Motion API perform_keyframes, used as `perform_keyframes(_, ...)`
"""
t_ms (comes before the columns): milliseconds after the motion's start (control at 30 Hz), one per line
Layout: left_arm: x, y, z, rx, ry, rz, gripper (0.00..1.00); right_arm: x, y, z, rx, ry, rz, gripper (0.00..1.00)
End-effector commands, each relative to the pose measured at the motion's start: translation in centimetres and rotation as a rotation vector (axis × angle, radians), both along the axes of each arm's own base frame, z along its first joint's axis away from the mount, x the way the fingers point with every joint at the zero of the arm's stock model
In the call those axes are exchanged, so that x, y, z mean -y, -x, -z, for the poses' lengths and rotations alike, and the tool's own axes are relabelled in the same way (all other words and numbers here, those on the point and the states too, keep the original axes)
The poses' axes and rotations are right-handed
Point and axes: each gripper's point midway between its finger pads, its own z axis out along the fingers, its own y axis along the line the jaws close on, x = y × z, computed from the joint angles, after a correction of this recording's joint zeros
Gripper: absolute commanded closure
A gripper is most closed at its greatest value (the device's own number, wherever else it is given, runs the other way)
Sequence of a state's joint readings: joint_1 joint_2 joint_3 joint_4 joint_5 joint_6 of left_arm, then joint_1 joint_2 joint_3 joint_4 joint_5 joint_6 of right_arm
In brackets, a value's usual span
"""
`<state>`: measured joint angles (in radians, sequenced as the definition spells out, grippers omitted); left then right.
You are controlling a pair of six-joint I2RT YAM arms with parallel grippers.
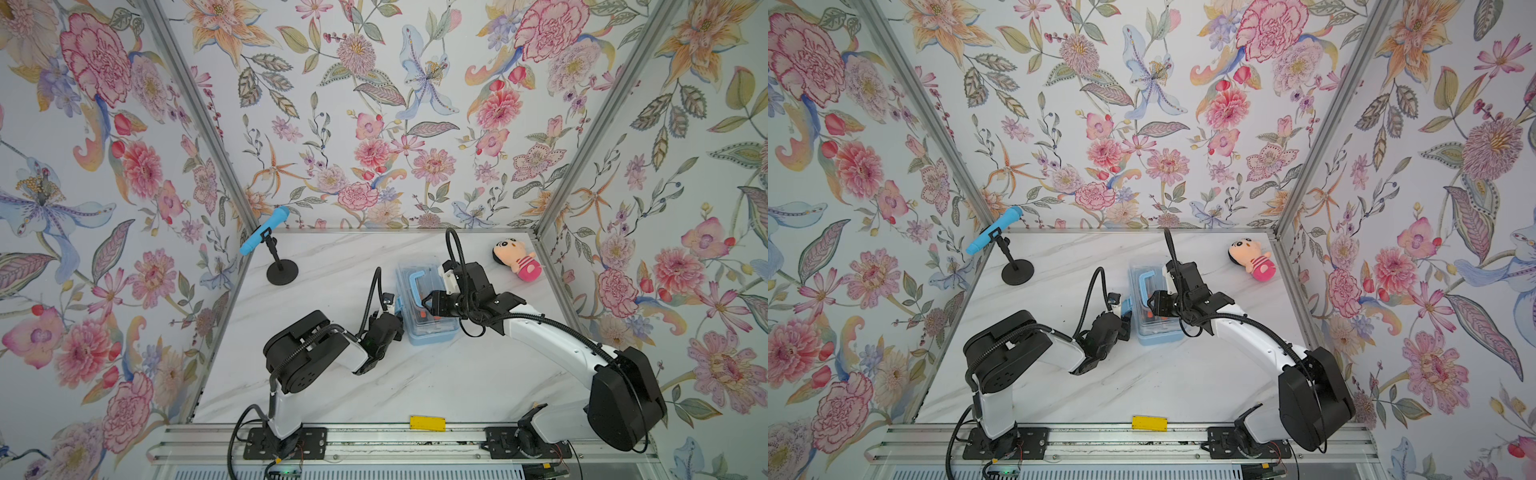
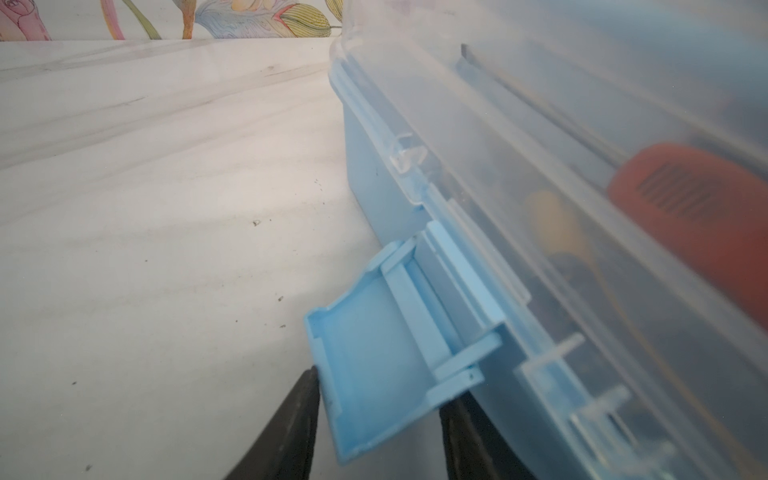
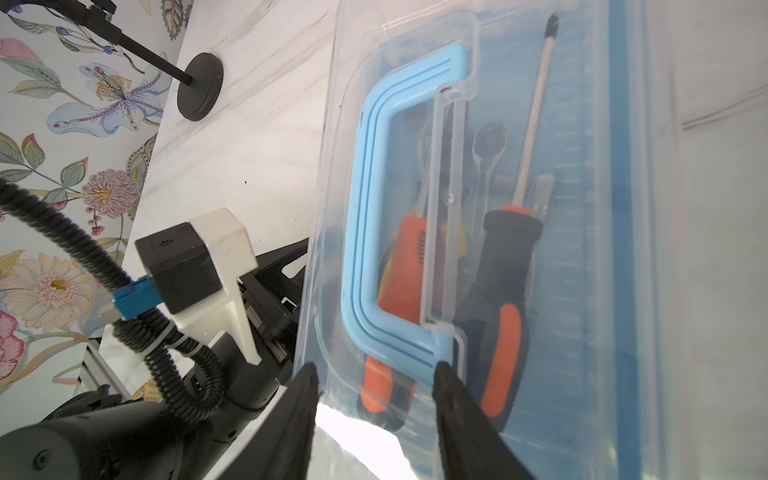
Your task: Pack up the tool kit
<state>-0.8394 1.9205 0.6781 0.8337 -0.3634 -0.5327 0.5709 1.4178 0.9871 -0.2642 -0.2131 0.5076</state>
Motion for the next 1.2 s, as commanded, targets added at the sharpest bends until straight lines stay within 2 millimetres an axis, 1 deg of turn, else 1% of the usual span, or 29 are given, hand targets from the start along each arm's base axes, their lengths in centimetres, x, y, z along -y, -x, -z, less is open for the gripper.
perform_keyframes(0, -2.0, -1.5, -3.5, 0.094, 0.063, -0.101, 0.52, 0.3, 0.3, 1.0, -0.029, 0.031, -0.005, 0.53)
perform_keyframes(267, -2.8, -1.4, -3.9, 0.112, 0.055, -0.114, 0.51, 0.3, 0.3, 1.3, -0.034, 0.031, -0.006, 0.53)
perform_keyframes(600, -2.0, -1.8, -5.0, 0.139, 0.053, -0.087, 0.50, 0.4, 0.4, 1.4, -0.035, 0.033, -0.003, 0.53)
perform_keyframes(967, -1.6, -1.8, -6.5, 0.150, 0.101, -0.079, 0.50, 0.3, 0.6, 1.4, -0.036, 0.025, -0.010, 0.53)
perform_keyframes(1167, -1.0, -1.9, -7.1, 0.149, 0.124, -0.067, 0.50, 0.4, 0.6, 1.5, -0.035, 0.024, -0.010, 0.53)
